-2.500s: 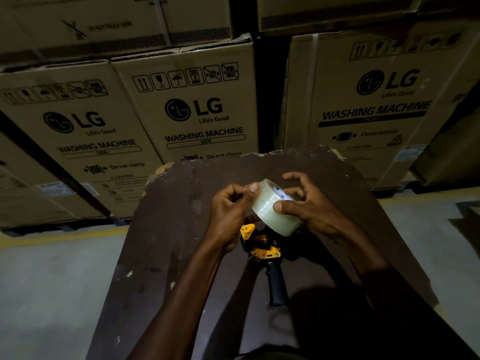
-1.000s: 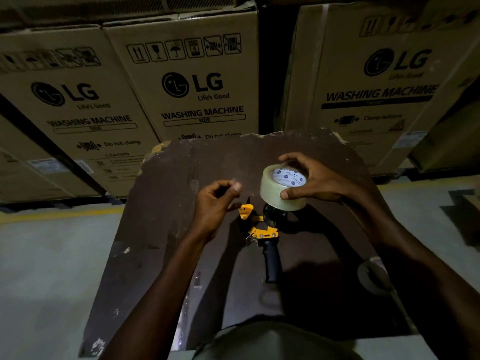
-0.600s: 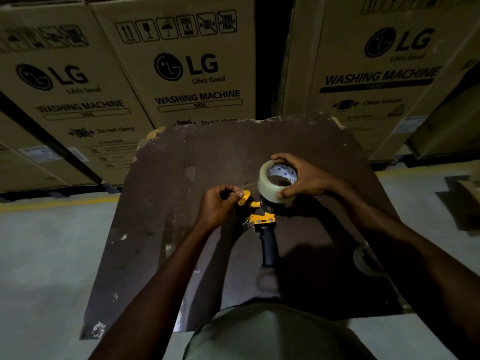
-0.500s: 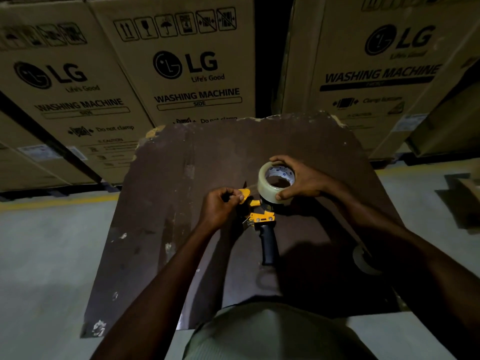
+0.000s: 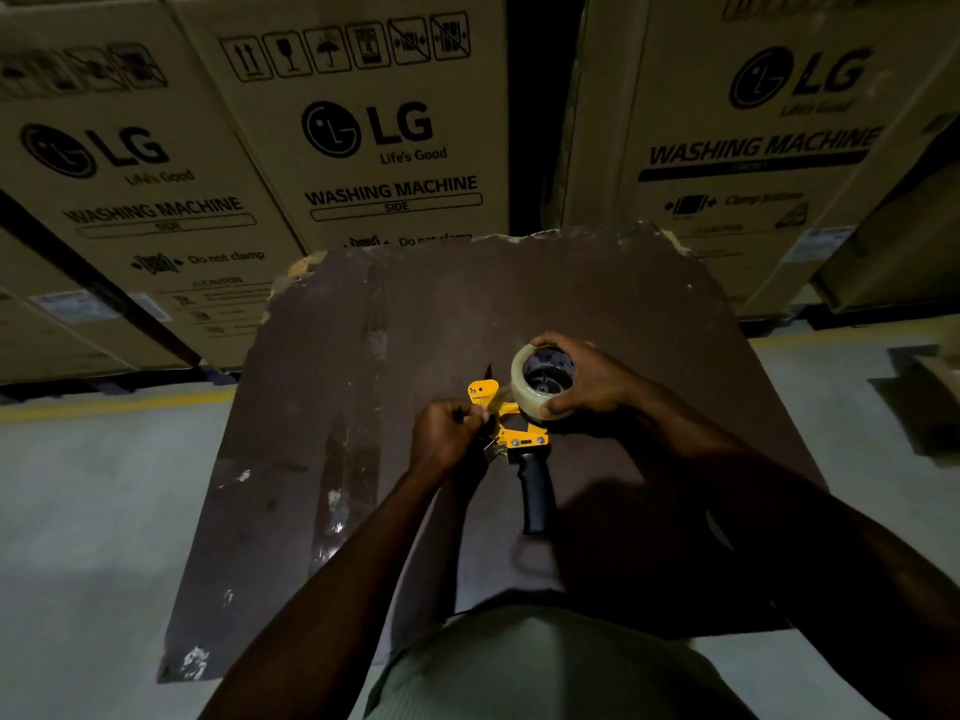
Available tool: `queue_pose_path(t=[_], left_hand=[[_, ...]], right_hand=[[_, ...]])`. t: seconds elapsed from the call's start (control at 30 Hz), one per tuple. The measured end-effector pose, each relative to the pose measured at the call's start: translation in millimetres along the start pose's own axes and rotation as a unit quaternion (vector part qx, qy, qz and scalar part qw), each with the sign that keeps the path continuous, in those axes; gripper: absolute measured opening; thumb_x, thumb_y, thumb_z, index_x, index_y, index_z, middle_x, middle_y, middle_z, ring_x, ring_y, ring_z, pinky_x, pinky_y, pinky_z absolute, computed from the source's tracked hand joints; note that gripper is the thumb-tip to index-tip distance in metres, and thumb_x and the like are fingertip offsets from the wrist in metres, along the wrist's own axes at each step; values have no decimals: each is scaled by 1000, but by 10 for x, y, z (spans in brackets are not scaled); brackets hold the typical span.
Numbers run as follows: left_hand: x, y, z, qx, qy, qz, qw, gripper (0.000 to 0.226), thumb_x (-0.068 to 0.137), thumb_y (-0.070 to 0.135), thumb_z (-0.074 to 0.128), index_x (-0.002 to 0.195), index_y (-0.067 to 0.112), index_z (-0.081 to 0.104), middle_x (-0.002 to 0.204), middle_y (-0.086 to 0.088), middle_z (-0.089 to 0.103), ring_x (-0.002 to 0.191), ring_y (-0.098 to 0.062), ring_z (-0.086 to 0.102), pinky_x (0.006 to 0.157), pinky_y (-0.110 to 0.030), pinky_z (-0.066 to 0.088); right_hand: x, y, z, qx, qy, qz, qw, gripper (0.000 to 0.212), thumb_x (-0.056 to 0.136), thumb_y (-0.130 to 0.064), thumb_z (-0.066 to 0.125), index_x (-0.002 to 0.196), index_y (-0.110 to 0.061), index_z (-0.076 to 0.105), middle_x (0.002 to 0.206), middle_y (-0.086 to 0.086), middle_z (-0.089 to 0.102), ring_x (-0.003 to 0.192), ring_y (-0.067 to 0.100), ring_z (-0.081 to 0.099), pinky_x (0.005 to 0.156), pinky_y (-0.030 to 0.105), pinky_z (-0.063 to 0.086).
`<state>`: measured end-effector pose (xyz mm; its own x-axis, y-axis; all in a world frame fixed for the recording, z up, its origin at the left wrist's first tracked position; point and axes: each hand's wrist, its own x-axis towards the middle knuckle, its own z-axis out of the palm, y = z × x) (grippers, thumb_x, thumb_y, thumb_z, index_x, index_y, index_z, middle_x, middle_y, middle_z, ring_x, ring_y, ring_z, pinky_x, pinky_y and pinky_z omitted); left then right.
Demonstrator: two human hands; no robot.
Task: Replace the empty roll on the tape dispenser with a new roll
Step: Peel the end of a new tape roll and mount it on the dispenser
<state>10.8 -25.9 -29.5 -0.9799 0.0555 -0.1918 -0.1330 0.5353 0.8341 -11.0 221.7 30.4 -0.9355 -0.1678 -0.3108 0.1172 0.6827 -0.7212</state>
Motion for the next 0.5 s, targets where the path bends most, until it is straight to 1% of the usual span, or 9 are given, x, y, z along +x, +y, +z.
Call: queue_pose_path(t=[0.07,0.17,0.23,0.27,0.3,0.33,0.4,0.43,0.5], left_hand=[[59,-29,45,19,-8,-32,999,20,86,29,73,68,22,75,68,4,74,65,-7,67,64,-29,53],[61,-59,66,43,-4,-46,998,36,87,37,71,67,8,73,66,-12,72,56,-15,62,55,-31,48],[66,-93,72,40,-6,-51,998,38,86,42,70,69,8,73,71,-12,74,62,-21,70,57,-38,54],[65,-112,76,43,-10,-53,998,38,85,44,69,71,9,74,73,-10,75,68,-22,73,60,-41,57],[63,-124,82,47,-9,-51,998,39,84,47,68,72,10,74,73,-10,75,68,-21,73,61,-41,58],[65,-128,84,50,-6,-48,998,41,84,47,67,71,9,73,68,-9,74,62,-18,71,59,-39,57],[71,-121,82,50,4,-50,997,43,86,42,68,66,5,69,55,-6,64,50,-12,57,51,-31,46],[76,-112,80,47,8,-52,998,42,87,40,68,64,4,68,52,-5,60,49,-10,52,51,-28,42],[86,-121,76,38,8,-54,998,41,86,38,69,62,5,68,53,-8,63,49,-9,52,51,-26,40]], right_hand=[[65,15,16,-13,-6,2,1000,95,56,-27,92,134,-47,44,137,0,47,121,19,51,100,37,51],[84,26,56,-19,-5,5,1000,94,49,-39,89,128,-55,41,138,-1,48,122,21,52,101,44,51],[104,44,76,-20,0,7,1000,95,46,-41,88,128,-55,42,140,-1,46,124,22,52,102,46,51],[94,33,83,-22,6,6,1000,95,49,-37,88,131,-52,42,142,-2,44,126,21,50,104,45,50],[89,30,87,-23,10,2,1000,95,53,-31,89,134,-48,42,144,-4,41,127,19,47,105,43,48],[91,32,91,-25,12,1,1000,94,57,-26,89,137,-44,43,143,-6,39,127,18,44,106,41,46],[121,42,102,-33,12,-4,999,94,60,-24,90,139,-41,42,146,-6,38,130,19,42,106,41,46],[135,42,109,-41,12,-7,999,95,59,-25,90,140,-41,41,149,-4,38,132,21,42,106,42,45],[147,33,127,-59,9,-10,998,97,58,-27,90,141,-40,40,154,-2,37,136,24,39,106,42,44]])
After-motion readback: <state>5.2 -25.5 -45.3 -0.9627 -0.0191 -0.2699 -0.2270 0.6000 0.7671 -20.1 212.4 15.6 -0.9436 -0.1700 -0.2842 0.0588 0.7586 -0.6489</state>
